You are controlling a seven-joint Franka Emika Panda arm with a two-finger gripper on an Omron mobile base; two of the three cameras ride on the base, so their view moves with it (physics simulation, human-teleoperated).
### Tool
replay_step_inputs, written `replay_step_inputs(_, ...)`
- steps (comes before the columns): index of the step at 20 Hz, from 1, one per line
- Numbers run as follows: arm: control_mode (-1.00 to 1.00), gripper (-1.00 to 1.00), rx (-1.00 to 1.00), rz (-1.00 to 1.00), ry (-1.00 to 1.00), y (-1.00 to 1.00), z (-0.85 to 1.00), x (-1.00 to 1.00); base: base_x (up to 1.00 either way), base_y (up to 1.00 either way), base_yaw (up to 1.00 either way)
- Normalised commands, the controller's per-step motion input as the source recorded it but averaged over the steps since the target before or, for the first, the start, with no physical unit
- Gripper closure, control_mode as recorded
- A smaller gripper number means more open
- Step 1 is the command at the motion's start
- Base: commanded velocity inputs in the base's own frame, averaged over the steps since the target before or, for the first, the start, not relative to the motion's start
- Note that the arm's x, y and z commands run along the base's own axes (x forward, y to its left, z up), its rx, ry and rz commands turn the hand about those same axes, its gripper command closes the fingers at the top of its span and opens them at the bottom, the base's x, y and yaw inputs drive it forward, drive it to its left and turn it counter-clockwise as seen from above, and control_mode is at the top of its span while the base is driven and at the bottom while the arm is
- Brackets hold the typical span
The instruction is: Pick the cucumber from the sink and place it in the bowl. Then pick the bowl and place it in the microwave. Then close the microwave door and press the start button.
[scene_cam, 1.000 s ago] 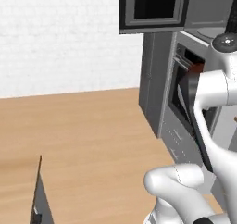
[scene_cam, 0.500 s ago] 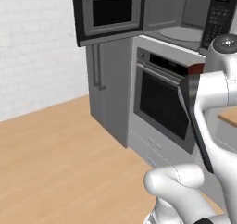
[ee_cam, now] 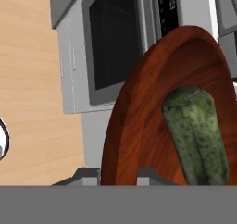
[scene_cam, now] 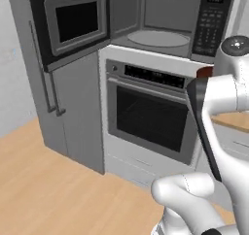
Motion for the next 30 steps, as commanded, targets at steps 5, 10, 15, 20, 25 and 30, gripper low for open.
replay_step_inputs(5, 1.00, 1.00, 0.00, 0.00, 0.00, 0.00, 0.00, 0.00, 0.67, 0.98, -0.61)
replay_step_inputs(10, 1.00, 1.00, 0.00, 0.00, 0.00, 0.00, 0.00, 0.00, 0.51, 1.00, -0.62)
replay_step_inputs(15, 1.00, 1.00, 0.00, 0.00, 0.00, 0.00, 0.00, 0.00, 0.46, 0.76, -0.57)
replay_step_inputs(20, 1.00, 1.00, 0.00, 0.00, 0.00, 0.00, 0.00, 0.00, 0.50, 0.42, -0.48)
replay_step_inputs(25, 1.00, 1.00, 0.00, 0.00, 0.00, 0.00, 0.00, 0.00, 0.72, 0.55, -0.33)
replay_step_inputs(30, 1.00, 1.00, 0.00, 0.00, 0.00, 0.00, 0.00, 0.00, 0.48, 0.39, -0.26)
